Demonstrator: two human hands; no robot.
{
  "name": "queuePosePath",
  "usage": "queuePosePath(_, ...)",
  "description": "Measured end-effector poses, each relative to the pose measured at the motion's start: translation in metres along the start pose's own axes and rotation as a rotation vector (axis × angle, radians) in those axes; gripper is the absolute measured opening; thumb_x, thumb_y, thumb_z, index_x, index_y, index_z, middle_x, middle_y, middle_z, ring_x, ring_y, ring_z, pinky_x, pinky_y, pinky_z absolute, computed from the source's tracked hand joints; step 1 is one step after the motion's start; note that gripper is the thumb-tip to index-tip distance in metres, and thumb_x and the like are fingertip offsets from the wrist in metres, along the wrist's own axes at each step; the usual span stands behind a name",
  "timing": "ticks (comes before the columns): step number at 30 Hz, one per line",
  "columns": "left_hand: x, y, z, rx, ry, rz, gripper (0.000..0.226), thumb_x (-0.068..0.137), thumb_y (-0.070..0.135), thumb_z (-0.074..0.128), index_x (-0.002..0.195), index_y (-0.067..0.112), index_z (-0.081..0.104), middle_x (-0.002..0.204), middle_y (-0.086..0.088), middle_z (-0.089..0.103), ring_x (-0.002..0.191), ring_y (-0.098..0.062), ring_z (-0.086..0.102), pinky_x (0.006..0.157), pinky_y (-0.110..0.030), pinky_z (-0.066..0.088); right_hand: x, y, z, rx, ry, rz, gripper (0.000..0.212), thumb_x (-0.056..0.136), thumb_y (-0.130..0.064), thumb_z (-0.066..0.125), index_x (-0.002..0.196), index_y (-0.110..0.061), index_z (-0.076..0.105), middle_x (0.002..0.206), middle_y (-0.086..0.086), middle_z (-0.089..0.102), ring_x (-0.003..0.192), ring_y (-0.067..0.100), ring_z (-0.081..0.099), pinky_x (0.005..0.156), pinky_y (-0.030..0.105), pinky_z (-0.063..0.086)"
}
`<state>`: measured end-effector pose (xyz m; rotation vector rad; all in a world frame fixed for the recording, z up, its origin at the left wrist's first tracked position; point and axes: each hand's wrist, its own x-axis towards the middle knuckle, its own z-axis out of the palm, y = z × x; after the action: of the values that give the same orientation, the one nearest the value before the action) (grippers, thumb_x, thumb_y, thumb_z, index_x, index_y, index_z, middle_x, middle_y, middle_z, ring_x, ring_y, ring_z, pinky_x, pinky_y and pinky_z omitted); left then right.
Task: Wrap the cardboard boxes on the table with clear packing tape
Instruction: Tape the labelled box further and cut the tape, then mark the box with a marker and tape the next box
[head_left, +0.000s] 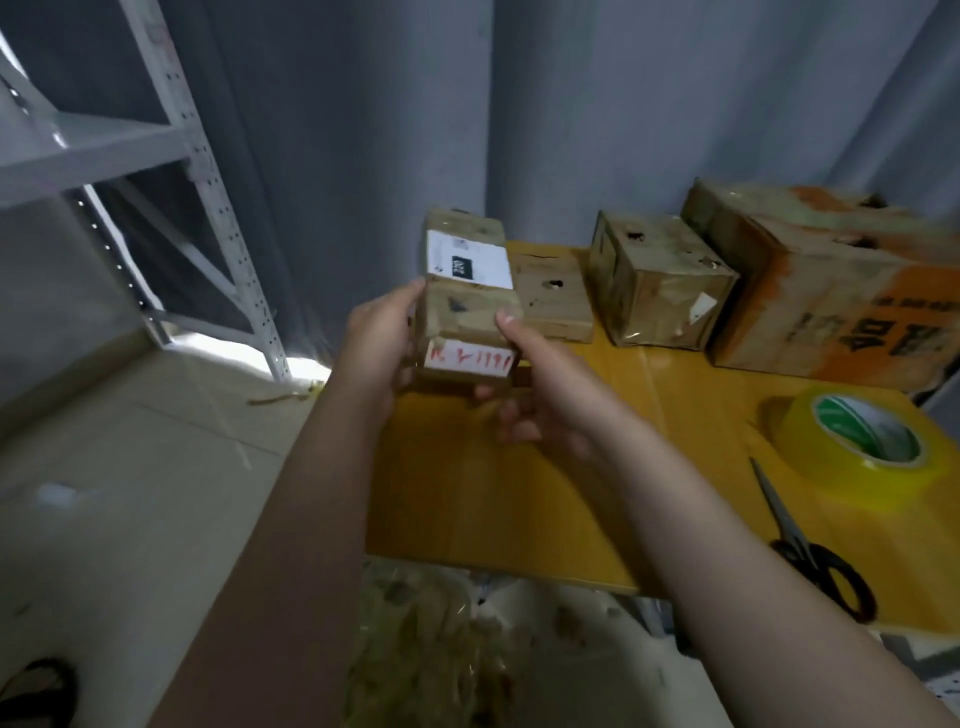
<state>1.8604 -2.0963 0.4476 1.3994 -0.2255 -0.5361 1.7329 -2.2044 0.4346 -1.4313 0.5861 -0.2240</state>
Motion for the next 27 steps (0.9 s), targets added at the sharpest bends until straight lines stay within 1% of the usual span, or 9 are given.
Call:
queuePosePath(5,0.017,-0.008,-0.003,0.068,0.024,-0.014,0.021,0.105,0.037,0.056,0.115,0.025,0.070,0.100,0.005,0.076,0.099,-0.018,0.072,0.089,-0.043,0.061,0.050,-0.025,0.015,0.007,0.081,0.172,0.056,0.099,-0.068,0.047,0.098,-0.016,0.068,0.082,0.007,0.068,0.058,0.015,0.060,0.053,0.027,0.058)
queuePosePath(8,0.030,-0.014,0.000,0.158,0.058,0.072,0.021,0.106,0.030,0.054,0.123,0.026,0.066,0.103,0.008,0.070,0.095,-0.010,0.064,0.079,-0.034,0.060,0.071,-0.028,0.020,-0.019,0.129,0.217,0.064,0.099,-0.072,0.044,0.107,-0.013,0.067,0.088,0.010,0.066,0.063,0.019,0.061,0.049,0.029,0.057)
queuePosePath(11,0.039,-0.020,0.006,0.214,0.035,0.058,0.017,0.102,0.016,0.053,0.106,0.026,0.066,0.092,0.008,0.068,0.083,-0.007,0.062,0.070,-0.031,0.055,0.076,-0.020,0.019,-0.209,0.129,0.226,0.062,0.101,-0.070,0.038,0.117,-0.014,0.061,0.084,0.013,0.063,0.060,0.023,0.061,0.050,0.036,0.059)
queuePosePath(13,0.042,-0.023,0.009,0.227,0.029,0.037,0.021,0.100,0.012,0.053,0.092,0.029,0.063,0.089,0.009,0.067,0.082,-0.008,0.063,0.073,-0.033,0.056,0.072,-0.011,0.015,-0.386,0.176,0.157,0.048,0.103,-0.061,0.046,0.115,-0.015,0.058,0.080,0.011,0.060,0.059,0.022,0.059,0.048,0.036,0.059)
queuePosePath(15,0.045,-0.025,0.010,0.222,0.029,0.039,0.026,0.100,0.011,0.053,0.086,0.030,0.061,0.087,0.008,0.070,0.079,-0.008,0.066,0.067,-0.030,0.055,0.070,-0.003,0.008,-0.551,0.278,-0.058,0.036,0.102,-0.049,0.056,0.118,-0.016,0.054,0.094,0.005,0.063,0.081,0.023,0.065,0.049,0.027,0.053)
queuePosePath(19,0.049,-0.025,0.014,0.089,-0.012,0.022,0.035,0.099,0.000,0.047,0.107,0.019,0.076,0.095,-0.002,0.078,0.069,-0.007,0.073,0.055,-0.020,0.054,0.074,-0.004,0.003,-0.893,0.339,-0.529,0.014,0.100,-0.027,0.062,0.112,-0.027,0.055,0.131,0.000,0.050,0.125,0.023,0.048,0.089,0.028,0.048)
queuePosePath(22,0.048,-0.028,0.018,0.009,0.003,0.050,0.034,0.097,-0.005,0.047,0.114,0.005,0.075,0.101,-0.012,0.077,0.079,-0.015,0.076,0.069,-0.027,0.061,0.083,-0.007,0.007,-1.171,0.214,-0.490,0.024,0.100,-0.031,0.056,0.122,-0.029,0.065,0.148,0.000,0.041,0.135,0.030,0.028,0.112,0.044,0.035)
queuePosePath(25,0.051,-0.032,0.023,-0.078,0.032,0.101,0.027,0.100,-0.004,0.049,0.090,0.014,0.067,0.091,-0.007,0.074,0.086,-0.020,0.072,0.099,-0.046,0.057,0.095,-0.006,0.010,-1.214,0.185,-0.408,0.034,0.100,-0.033,0.053,0.132,-0.025,0.061,0.152,0.001,0.038,0.137,0.034,0.028,0.115,0.050,0.035)
queuePosePath(27,0.052,-0.028,0.026,-0.116,0.062,0.110,0.024,0.103,0.002,0.051,0.110,0.022,0.064,0.092,0.002,0.069,0.081,-0.010,0.069,0.092,-0.041,0.060,0.105,-0.005,0.011,-1.210,0.250,-0.422,0.034,0.099,-0.033,0.054,0.131,-0.023,0.059,0.150,0.000,0.039,0.134,0.033,0.032,0.113,0.052,0.038)
